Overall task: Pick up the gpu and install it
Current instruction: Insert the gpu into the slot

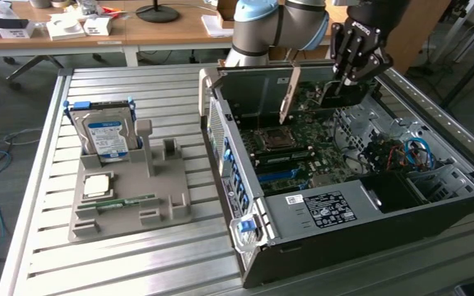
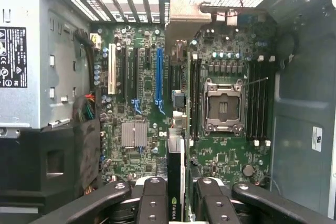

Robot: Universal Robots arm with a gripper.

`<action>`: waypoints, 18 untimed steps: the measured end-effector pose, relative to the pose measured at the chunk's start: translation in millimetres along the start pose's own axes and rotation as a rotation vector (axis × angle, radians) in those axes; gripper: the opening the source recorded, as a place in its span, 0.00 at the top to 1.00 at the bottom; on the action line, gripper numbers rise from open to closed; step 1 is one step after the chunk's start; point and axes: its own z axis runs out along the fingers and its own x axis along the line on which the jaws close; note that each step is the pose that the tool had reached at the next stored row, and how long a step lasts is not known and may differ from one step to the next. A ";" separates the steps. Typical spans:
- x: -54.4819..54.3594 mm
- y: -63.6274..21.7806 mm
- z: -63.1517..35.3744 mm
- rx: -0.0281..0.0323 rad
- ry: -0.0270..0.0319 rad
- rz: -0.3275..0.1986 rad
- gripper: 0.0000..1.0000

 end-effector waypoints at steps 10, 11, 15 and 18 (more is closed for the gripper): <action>4.7 5.9 0.0 0.0052 0.0001 0.000 0.74; 5.3 5.9 0.0 0.0052 0.0001 0.000 0.74; 8.2 6.1 0.0 0.0052 0.0000 0.001 0.74; 9.8 6.3 0.1 0.0053 -0.0002 0.009 0.74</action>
